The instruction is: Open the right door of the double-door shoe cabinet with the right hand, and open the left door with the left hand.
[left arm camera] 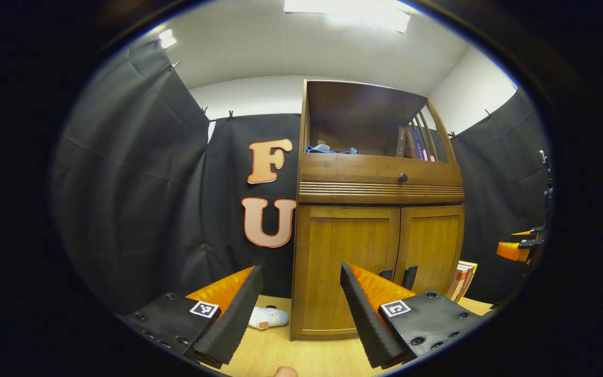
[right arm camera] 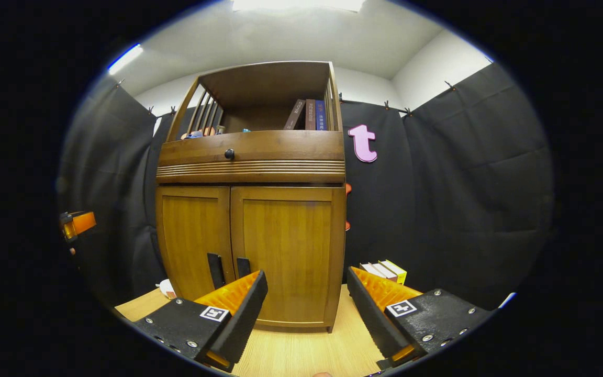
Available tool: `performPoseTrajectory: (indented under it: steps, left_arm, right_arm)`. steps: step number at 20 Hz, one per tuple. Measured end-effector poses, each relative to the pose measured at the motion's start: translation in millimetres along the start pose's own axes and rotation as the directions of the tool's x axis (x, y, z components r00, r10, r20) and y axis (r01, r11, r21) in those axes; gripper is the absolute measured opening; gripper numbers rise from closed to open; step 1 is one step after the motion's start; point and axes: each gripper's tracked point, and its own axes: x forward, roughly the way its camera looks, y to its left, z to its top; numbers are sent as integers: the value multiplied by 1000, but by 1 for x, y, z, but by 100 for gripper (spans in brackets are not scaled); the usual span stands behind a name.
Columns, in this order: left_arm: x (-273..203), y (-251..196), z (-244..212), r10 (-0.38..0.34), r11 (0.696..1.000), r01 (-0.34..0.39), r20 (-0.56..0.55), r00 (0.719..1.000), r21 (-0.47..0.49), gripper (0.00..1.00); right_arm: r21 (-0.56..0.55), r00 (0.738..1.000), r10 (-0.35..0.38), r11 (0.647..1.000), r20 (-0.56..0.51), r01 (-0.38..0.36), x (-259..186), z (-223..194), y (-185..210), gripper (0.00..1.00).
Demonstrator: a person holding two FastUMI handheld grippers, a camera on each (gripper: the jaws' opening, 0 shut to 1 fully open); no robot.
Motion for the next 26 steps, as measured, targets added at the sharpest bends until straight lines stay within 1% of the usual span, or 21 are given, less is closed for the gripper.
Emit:
performPoseTrajectory:
  steps: [1, 2, 3, 4, 5, 9, 10, 11, 12, 14, 16, 17, 18, 19, 21, 22, 23, 24, 25, 26]
  left_arm:
    - [-3, 0, -1, -1, 1000, 1, -5, 1000, -1, 99]
    - [-6, -1, -3, -10, 1000, 10, -8, 1000, -4, 96]
    - [-8, -3, -3, -21, 1000, 21, -12, 1000, -7, 99]
    - [-11, -2, -5, -29, 1000, 29, -16, 999, -10, 99]
    - [-14, -1, -4, -32, 999, 32, -19, 999, -11, 96]
    - [-19, 9, 3, -21, 1000, 21, -2, 1000, 0, 97]
    - [-20, 10, 3, -20, 1000, 20, -1, 1000, 2, 94]
    - [-21, 12, 2, -19, 1000, 19, -3, 1000, 4, 99]
    - [-22, 17, 0, -9, 1000, 9, -8, 1000, 12, 96]
    - [-23, 26, 0, 6, 1000, -6, -9, 1000, 20, 96]
    - [-24, 35, -1, 20, 1000, -20, -14, 1000, 14, 94]
    - [-26, 41, -1, 30, 999, -30, -15, 999, 14, 97]
    - [-25, 46, -2, 38, 999, -38, -17, 999, 14, 94]
    - [-25, 51, -3, 45, 999, -44, -20, 999, 14, 94]
    - [-22, 59, -4, 58, 998, -58, -26, 998, 18, 94]
    - [-23, 64, -5, 67, 998, -66, -26, 997, 22, 95]
    - [-23, 67, -4, 73, 997, -73, -24, 997, 25, 96]
    - [-23, 70, -5, 78, 997, -77, -23, 997, 29, 97]
    - [-21, 72, -3, 82, 996, -81, -17, 997, 31, 98]
    - [-19, 75, -1, 88, 996, -87, -11, 996, 32, 99]
  right_arm:
    - [3, 1000, 4, 1000, -2, -4, 1, -5, 6, 94]
    - [15, 1000, 11, 1000, 6, -12, 5, -8, 14, 94]
    - [30, 1000, 17, 999, 14, -17, 10, -11, 23, 94]
    - [40, 1000, 27, 999, 11, -28, 15, -19, 31, 94]
    - [46, 999, 44, 998, 4, -44, 21, -27, 42, 94]
    - [13, 996, 75, 997, -47, -74, 58, -70, 78, 94]
    - [7, 995, 81, 997, -62, -81, 69, -81, 87, 94]
    - [9, 993, 88, 996, -75, -88, 80, -91, 96, 94]
    - [16, 992, 97, 995, -79, -96, 92, -99, 104, 94]
    - [25, 992, 106, 994, -74, -104, 113, -108, 116, 94]
    - [23, 993, 101, 995, -58, -100, 133, -114, 125, 94]
    - [19, 993, 98, 995, -58, -97, 142, -119, 130, 94]
    - [17, 993, 95, 995, -66, -94, 150, -124, 133, 94]
    - [21, 993, 96, 995, -72, -94, 160, -129, 138, 94]
    - [36, 993, 88, 996, -83, -85, 173, -137, 138, 100]
    - [41, 992, 85, 996, -90, -82, 182, -139, 139, 97]
    - [48, 992, 84, 996, -96, -80, 189, -142, 140, 88]
    - [55, 991, 82, 996, -102, -77, 194, -145, 141, 90]
    - [62, 991, 79, 995, -107, -72, 199, -148, 142, 81]
    - [67, 991, 80, 995, -110, -73, 205, -150, 144, 75]
